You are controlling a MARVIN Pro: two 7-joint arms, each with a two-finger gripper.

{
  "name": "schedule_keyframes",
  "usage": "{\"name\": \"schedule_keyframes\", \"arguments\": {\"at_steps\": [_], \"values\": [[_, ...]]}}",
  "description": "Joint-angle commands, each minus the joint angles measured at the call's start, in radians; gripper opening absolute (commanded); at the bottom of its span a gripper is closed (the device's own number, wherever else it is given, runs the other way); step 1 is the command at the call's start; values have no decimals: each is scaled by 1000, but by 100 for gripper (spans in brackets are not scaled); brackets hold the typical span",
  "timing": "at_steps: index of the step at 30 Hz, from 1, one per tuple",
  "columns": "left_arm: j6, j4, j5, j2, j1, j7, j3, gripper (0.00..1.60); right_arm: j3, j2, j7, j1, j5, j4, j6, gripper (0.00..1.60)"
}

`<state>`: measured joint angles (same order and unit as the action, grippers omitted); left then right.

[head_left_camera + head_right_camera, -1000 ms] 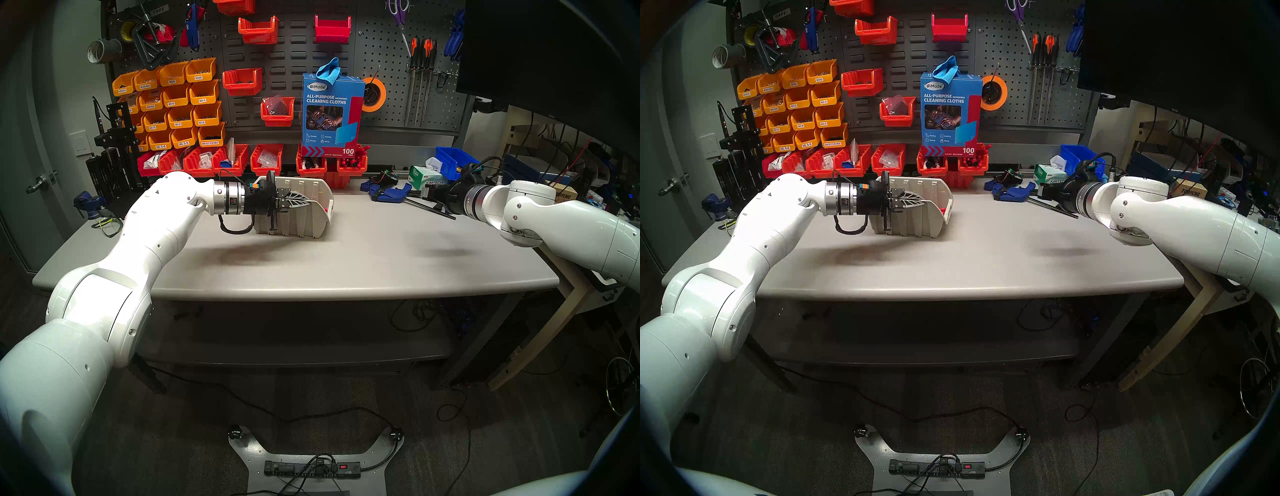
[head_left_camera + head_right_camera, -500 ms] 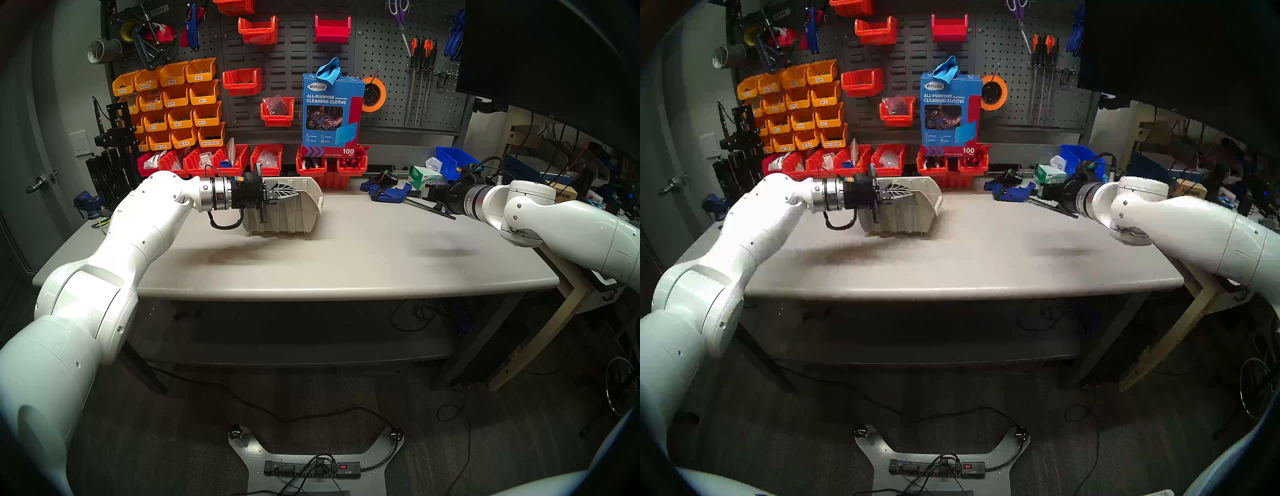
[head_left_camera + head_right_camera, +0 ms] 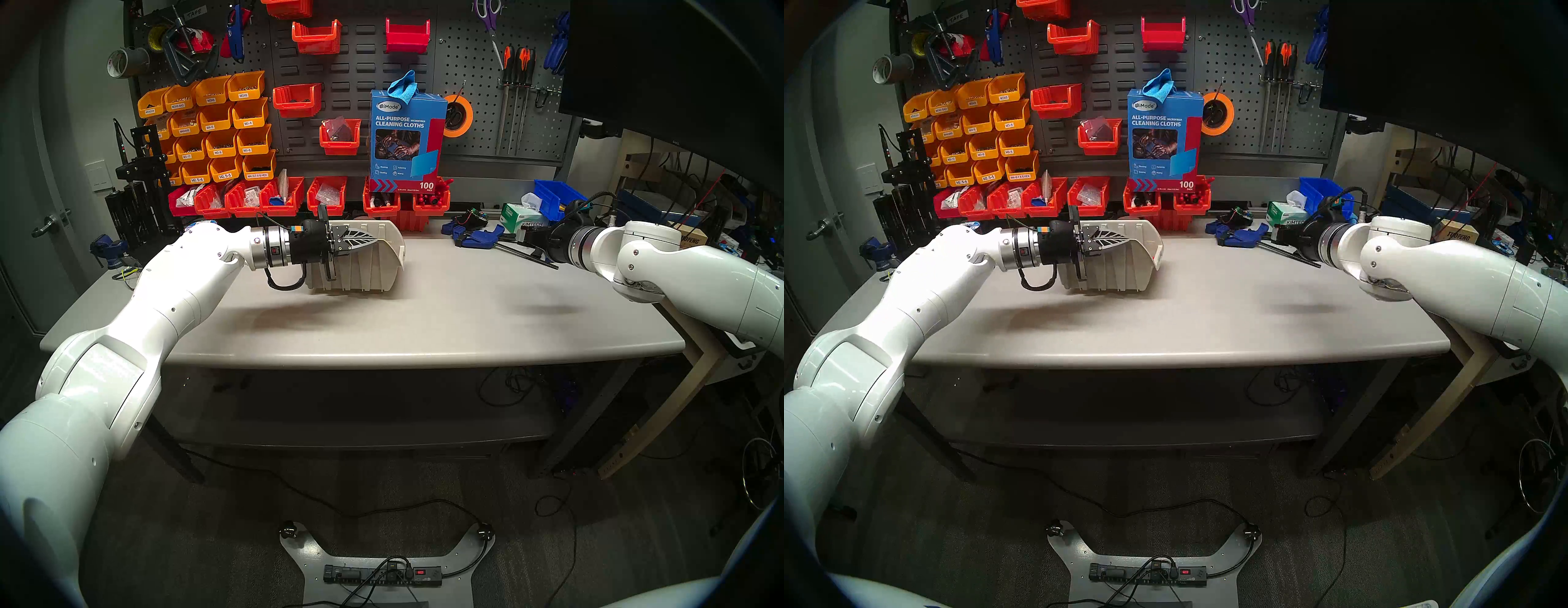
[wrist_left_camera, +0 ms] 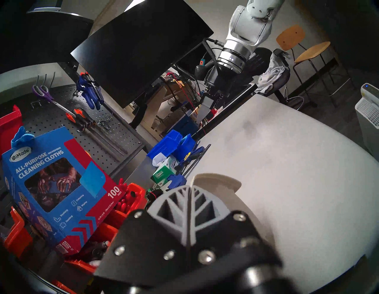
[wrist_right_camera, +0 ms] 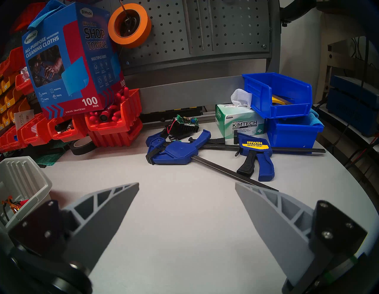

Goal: Take out tools from the storage box

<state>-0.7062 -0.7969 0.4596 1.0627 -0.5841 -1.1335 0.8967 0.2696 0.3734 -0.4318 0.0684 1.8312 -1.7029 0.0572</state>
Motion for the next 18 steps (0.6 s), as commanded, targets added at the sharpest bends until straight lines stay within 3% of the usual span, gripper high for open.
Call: {"name": "schedule_keyframes", "arguments": {"at_steps": [1,18], "values": [[-24,-74,70,-75,-18,-109,-52,0,-13,-1,0,17,-3,2,-3,160],[-46,-116,182,-218,25,-68,-172,0,-13,-1,0,16,-3,2,-3,160]]}}
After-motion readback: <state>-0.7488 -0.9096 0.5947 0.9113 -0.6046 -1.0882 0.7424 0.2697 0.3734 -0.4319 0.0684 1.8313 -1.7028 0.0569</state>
